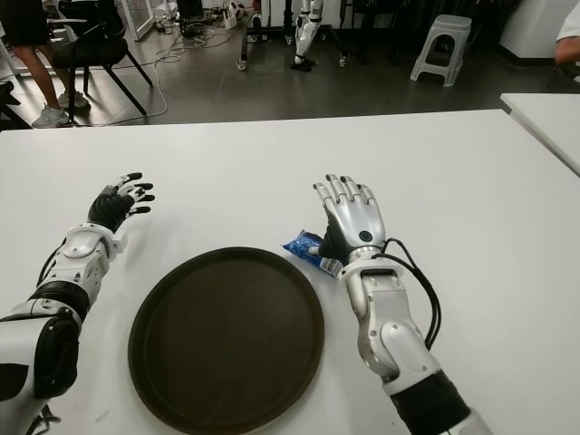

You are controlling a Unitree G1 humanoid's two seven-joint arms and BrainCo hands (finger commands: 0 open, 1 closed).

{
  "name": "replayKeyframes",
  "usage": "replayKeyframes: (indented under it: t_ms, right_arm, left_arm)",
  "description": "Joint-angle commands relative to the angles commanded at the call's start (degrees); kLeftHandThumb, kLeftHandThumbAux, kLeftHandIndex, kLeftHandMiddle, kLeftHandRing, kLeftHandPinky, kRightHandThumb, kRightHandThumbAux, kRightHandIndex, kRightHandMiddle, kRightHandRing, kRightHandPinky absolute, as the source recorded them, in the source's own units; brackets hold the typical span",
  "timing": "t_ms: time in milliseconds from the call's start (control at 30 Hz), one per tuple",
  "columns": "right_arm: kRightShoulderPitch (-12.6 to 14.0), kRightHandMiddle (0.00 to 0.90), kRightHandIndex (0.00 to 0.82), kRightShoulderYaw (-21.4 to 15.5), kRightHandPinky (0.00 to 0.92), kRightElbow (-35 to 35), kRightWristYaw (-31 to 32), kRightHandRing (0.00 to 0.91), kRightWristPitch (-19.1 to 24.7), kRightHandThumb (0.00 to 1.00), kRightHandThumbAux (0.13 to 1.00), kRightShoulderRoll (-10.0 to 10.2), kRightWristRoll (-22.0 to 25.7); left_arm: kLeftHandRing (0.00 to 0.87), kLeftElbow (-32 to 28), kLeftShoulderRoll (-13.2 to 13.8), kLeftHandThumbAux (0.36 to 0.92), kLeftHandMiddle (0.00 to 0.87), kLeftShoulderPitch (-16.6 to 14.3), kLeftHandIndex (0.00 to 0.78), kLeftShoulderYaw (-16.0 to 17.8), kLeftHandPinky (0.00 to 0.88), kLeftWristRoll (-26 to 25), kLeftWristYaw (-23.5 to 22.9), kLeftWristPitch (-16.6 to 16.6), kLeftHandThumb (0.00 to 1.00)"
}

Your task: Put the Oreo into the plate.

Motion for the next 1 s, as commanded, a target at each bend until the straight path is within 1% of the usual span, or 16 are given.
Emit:
replayKeyframes:
  t_ms: [233, 433, 667, 800, 1000]
  right_arm:
    - [-0.11, 0.019, 0.020, 0.05, 0.045, 0.10, 0.41, 0.014, -0.09, 0.000, 0.768, -0.28, 0.00]
    - [-0.15, 0.016, 0.016, 0.17, 0.046, 0.23, 1.25, 0.011, -0.08, 0.000, 0.762, -0.52, 0.09]
    - [-0.33, 0.009, 0.022, 0.63, 0.045, 0.55, 2.94, 0.007, -0.05, 0.000, 0.754, -0.47, -0.03]
    - [-0.36, 0.008, 0.017, 1.07, 0.049, 0.61, 4.36, 0.007, 0.08, 0.000, 0.761, -0.33, -0.12]
    - [-0.38, 0.012, 0.024, 1.64, 0.062, 1.23, 5.07, 0.013, -0.07, 0.000, 0.781, -0.11, -0.15]
  left_arm:
    - [0.280, -0.05, 0.04, 0.605, 0.267, 0.13, 0.184, -0.17, 0.297, 0.19, 0.06, -0.44, 0.015]
    - [0.284, -0.02, 0.05, 0.616, 0.271, 0.10, 0.178, -0.13, 0.298, 0.15, -0.20, -0.21, 0.041]
    - [0.279, -0.02, 0.00, 0.623, 0.270, 0.10, 0.180, -0.11, 0.291, 0.15, 0.13, -0.09, 0.026]
    - [0.279, -0.02, 0.04, 0.615, 0.265, 0.13, 0.176, -0.23, 0.293, 0.29, 0.25, -0.10, 0.019]
    - [0.268, -0.02, 0.10, 0.627, 0.256, 0.14, 0.170, -0.47, 0.286, 0.53, 0.22, -0.06, 0.020]
